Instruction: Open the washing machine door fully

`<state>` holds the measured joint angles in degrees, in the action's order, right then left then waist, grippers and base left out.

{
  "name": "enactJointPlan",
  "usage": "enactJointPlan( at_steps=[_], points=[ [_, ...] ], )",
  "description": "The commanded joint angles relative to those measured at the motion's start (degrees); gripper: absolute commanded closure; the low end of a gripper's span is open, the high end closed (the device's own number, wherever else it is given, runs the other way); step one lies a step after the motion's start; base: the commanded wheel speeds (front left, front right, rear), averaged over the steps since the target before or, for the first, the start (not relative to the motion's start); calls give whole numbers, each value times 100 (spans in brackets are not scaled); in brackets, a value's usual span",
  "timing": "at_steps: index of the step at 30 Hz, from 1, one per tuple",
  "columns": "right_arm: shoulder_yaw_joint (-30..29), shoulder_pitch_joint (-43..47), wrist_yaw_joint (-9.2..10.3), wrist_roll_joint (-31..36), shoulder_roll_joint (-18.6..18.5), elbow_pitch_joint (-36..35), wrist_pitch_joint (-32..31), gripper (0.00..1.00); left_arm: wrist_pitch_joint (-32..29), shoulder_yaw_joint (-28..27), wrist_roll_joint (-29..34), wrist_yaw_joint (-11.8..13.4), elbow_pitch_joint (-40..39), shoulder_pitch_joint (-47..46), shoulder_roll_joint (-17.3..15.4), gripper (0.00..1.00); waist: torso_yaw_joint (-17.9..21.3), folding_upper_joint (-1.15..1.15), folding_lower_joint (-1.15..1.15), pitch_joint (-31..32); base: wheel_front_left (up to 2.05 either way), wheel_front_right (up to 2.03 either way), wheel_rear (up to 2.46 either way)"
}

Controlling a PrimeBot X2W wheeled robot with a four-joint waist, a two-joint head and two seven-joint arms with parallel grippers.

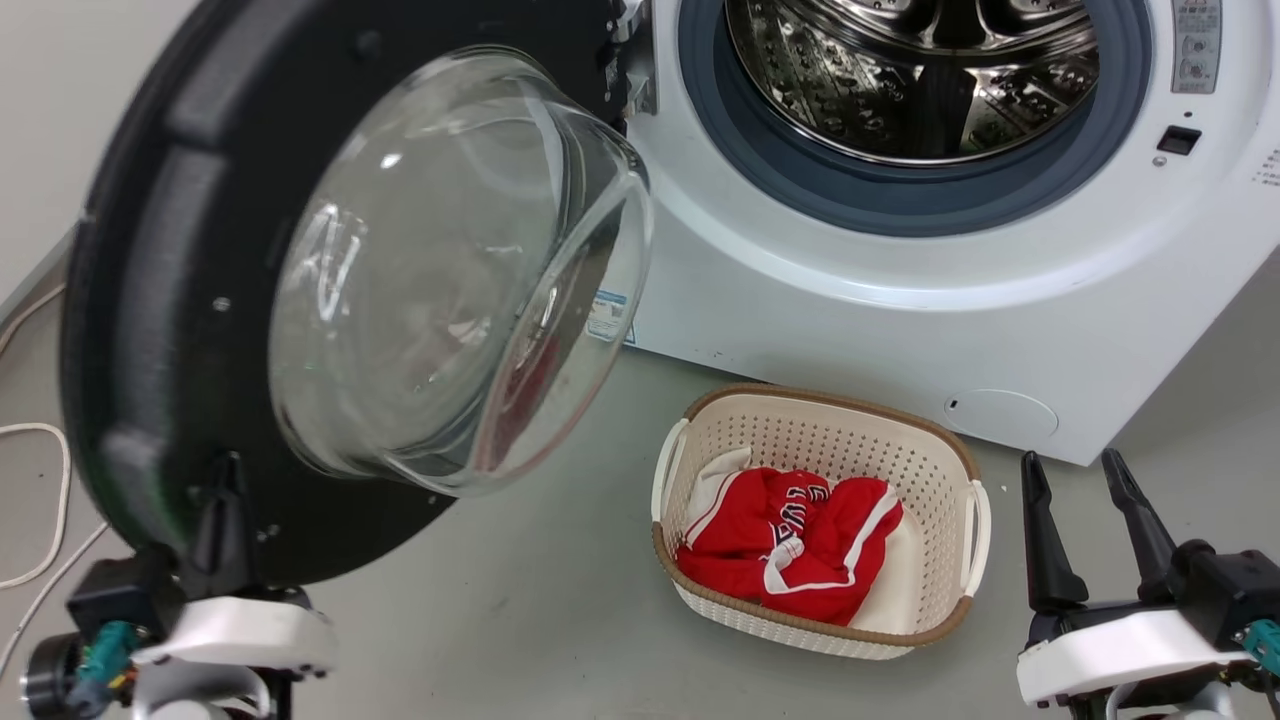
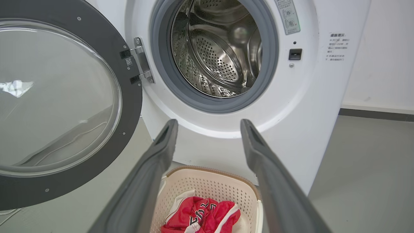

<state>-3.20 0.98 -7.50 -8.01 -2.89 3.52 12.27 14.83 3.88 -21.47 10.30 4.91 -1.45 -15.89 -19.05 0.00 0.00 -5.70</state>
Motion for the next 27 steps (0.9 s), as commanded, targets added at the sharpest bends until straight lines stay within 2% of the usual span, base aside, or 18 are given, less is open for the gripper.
enactJointPlan(
  at_steps=[1,9,12,15,18,22,27],
  points=[
    [0,-129,2,38,5,-40,-6,0,31,-196,-70,-20,152,-154,-90,100,38,0,0,-60,0,0,0],
    [3,-233,2,-26,5,-65,-63,0,39,-919,-55,-321,876,-760,-288,100,77,0,0,-219,0,0,0],
    [-15,-250,2,6,5,-99,-68,0,35,-1126,-44,-412,1189,-987,-340,100,81,0,0,-251,0,0,0],
    [1,-285,3,16,5,-115,-85,0,35,-1261,21,-448,1446,-1180,-251,100,103,0,0,-272,0,0,0],
    [7,-315,2,35,5,-122,-87,0,36,-1392,122,-559,1643,-1306,-353,100,134,0,0,-281,0,0,0],
    [-3,-314,2,26,5,-123,-68,0,36,-1477,311,-601,1594,-1270,-242,100,188,0,0,-261,0,0,0],
    [-35,-247,3,-45,6,-55,-31,0,36,-1563,540,-624,1159,-826,70,100,235,0,0,-129,0,0,0]
  ],
)
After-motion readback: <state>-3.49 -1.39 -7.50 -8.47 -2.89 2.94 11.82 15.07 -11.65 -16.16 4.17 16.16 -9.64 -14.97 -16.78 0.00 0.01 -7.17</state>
